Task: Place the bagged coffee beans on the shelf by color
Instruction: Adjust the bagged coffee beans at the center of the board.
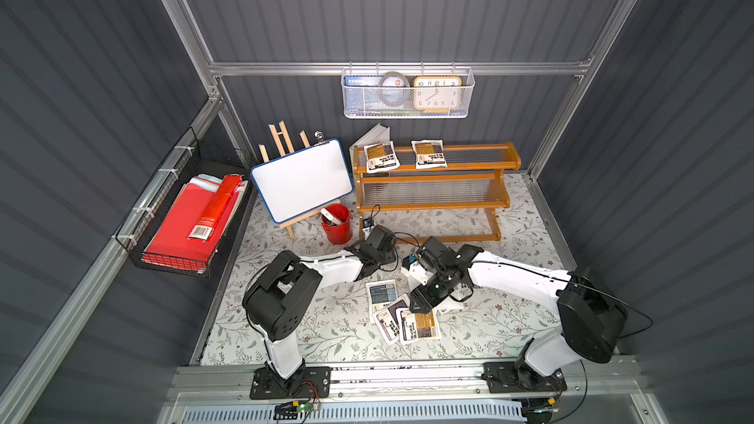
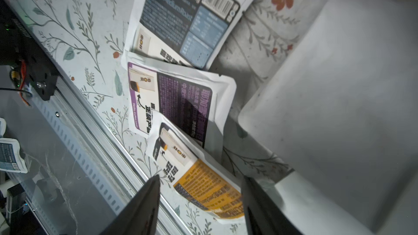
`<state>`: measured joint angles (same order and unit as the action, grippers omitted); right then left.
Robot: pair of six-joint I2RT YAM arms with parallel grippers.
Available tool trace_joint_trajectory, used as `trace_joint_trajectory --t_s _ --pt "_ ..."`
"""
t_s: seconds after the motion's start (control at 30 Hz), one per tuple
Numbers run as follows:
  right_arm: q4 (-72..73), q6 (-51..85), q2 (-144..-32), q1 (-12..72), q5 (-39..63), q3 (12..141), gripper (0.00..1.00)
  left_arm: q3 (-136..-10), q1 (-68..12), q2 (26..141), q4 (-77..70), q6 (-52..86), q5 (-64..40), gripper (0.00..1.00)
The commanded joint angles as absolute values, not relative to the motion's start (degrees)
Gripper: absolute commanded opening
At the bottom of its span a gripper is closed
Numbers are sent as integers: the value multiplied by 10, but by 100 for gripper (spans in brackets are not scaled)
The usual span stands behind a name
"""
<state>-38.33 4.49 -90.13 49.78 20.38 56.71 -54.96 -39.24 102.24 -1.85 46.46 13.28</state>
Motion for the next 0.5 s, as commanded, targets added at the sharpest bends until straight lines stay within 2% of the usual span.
trace_joint_trajectory --t_s 0.0,0.3,0.47 --pt "-424 66 -917 516 167 578 67 -552 -391 1007 31 505 174 61" --pt "-408 104 -1001 522 127 570 66 -551 -391 994 30 510 186 62" --pt "-371 110 -1023 520 114 566 62 -550 -392 979 24 500 174 62"
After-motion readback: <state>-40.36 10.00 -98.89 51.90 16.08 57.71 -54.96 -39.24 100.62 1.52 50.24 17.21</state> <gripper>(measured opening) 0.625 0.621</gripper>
